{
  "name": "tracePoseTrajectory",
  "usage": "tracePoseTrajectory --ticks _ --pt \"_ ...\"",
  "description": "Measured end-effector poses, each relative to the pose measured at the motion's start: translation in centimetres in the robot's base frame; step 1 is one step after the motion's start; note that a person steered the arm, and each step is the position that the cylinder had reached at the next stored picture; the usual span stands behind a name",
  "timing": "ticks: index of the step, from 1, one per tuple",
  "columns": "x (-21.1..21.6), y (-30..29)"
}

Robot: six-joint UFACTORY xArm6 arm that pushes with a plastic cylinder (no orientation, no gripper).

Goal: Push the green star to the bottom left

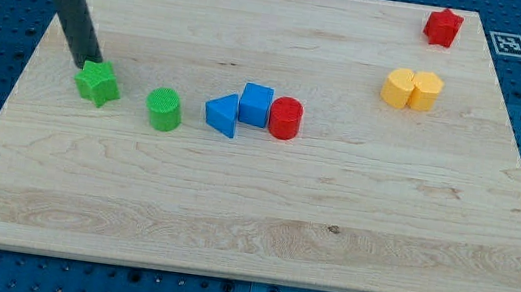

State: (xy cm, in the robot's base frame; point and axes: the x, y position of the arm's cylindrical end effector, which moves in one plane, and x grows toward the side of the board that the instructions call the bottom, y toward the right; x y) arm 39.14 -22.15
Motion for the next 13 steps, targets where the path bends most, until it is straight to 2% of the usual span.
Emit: tracePoseTrajectory --ticks 2,4,6,9,10,11,13 --pt "1.7 1.5" --pt "6.4 1.5" --pt "10.1 4.3" --pt "12.2 6.9" --pt "11.1 6.7" --pt "10.4 4.5" --pt "12.1 2.3"
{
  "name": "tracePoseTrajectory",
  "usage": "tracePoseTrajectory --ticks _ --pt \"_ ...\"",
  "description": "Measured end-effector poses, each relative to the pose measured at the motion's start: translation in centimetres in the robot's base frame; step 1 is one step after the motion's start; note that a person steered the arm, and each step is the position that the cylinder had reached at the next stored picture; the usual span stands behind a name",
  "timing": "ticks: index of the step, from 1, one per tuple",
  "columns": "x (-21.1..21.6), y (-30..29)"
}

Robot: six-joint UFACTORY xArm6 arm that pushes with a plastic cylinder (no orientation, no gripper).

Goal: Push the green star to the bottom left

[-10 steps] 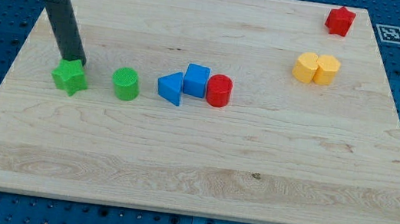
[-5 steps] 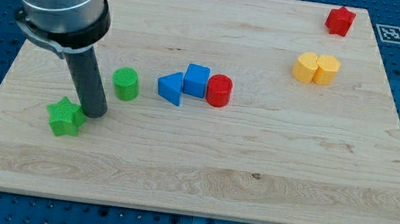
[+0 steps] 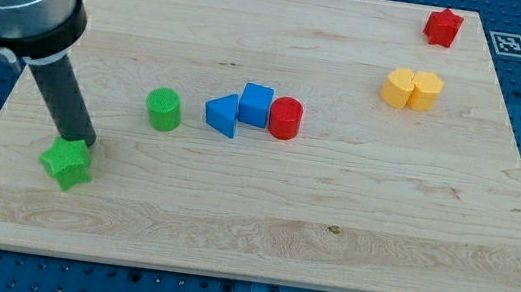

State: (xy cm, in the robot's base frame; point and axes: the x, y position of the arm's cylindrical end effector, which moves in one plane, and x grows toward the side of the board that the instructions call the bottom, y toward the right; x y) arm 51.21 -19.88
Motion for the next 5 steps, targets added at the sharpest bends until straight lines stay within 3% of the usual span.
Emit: tracePoseTrajectory --ticks 5 --pt "2.0 3.8"
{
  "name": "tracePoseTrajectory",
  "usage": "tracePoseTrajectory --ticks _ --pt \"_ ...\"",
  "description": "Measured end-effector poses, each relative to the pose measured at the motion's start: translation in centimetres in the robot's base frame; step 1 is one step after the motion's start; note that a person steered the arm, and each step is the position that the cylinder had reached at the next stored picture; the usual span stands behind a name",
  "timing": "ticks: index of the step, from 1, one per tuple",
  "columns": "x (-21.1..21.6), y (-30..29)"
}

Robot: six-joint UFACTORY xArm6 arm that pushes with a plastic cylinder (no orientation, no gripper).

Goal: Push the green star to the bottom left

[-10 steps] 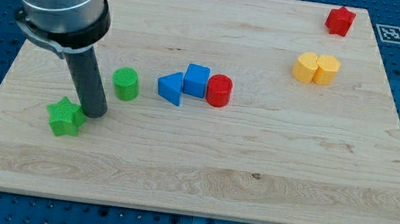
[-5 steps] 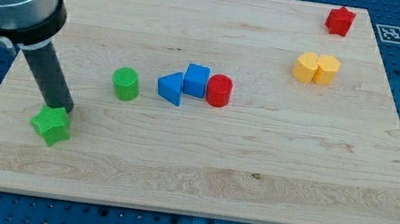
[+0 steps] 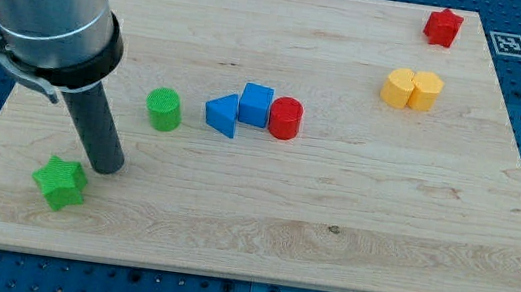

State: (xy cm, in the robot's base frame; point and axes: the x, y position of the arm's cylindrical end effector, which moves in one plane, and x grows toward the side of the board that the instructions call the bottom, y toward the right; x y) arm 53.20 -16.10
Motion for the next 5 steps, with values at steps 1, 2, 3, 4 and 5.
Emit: tracePoseTrajectory --ticks 1,2,3,4,5 --pt "0.6 0.0" --pt "1.3 -0.3" --pt "1.3 -0.4" --pt "1.5 -1.1" --pt "2.7 -2.3"
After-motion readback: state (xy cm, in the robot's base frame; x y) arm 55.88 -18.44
